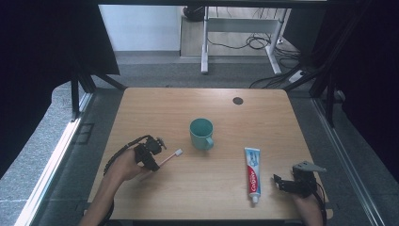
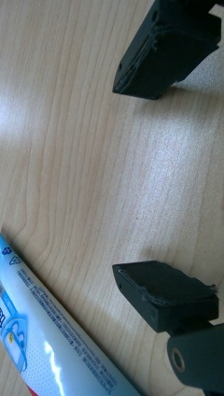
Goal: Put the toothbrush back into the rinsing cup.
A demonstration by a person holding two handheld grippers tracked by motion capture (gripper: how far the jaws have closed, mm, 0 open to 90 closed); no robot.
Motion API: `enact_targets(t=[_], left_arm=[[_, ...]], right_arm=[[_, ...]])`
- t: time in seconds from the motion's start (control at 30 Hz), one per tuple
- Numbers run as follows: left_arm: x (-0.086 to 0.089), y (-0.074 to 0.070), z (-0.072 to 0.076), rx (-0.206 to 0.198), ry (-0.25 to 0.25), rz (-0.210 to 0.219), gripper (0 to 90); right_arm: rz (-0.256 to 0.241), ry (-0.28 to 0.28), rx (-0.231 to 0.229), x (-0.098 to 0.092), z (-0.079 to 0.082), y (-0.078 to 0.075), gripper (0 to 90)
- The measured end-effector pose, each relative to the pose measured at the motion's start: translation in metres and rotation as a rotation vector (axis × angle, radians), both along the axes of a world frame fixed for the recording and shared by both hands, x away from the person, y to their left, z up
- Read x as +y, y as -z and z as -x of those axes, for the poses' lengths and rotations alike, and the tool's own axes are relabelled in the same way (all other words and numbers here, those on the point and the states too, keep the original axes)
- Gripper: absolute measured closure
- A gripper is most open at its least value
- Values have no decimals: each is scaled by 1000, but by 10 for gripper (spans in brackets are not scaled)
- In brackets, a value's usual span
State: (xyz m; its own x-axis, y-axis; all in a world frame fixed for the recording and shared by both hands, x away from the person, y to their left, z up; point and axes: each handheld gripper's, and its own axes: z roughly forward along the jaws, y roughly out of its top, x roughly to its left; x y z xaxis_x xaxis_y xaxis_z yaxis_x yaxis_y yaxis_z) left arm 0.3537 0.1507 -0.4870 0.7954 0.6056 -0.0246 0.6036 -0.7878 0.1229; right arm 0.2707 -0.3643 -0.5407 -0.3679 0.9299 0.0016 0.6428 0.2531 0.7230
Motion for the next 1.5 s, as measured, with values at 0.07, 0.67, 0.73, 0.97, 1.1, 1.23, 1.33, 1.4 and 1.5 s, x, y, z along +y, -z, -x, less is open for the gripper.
enact_targets(t=[0.07, 0.67, 0.73, 0.97, 1.1, 1.23, 1.33, 1.4, 1.5], left_arm=[[-5, 0, -4, 12, 6, -9, 647], [-26, 11, -21, 71, -9, -75, 747], [-26, 12, -22, 78, -2, -87, 766], [-28, 13, -21, 88, -16, -81, 836], [-27, 13, -21, 84, -15, -70, 843], [-24, 8, -20, 64, -18, -35, 844], [-20, 2, -20, 49, -19, -1, 844], [-17, -1, -19, 38, -28, 21, 844], [-11, -6, -18, 17, -34, 54, 844]], right_arm=[[0, -1, 0, 0, 0, 0, 112], [2, -11, -3, 0, -1, 0, 112], [2, -11, -3, 0, -1, 0, 112], [2, -11, -3, 0, -1, 0, 112], [2, -12, -3, 0, -1, 0, 112], [2, -12, -3, 0, -1, 0, 112], [2, -12, -2, 0, -1, 0, 113], [2, -11, -2, 0, -1, 0, 112], [2, -12, -2, 0, -1, 0, 112]])
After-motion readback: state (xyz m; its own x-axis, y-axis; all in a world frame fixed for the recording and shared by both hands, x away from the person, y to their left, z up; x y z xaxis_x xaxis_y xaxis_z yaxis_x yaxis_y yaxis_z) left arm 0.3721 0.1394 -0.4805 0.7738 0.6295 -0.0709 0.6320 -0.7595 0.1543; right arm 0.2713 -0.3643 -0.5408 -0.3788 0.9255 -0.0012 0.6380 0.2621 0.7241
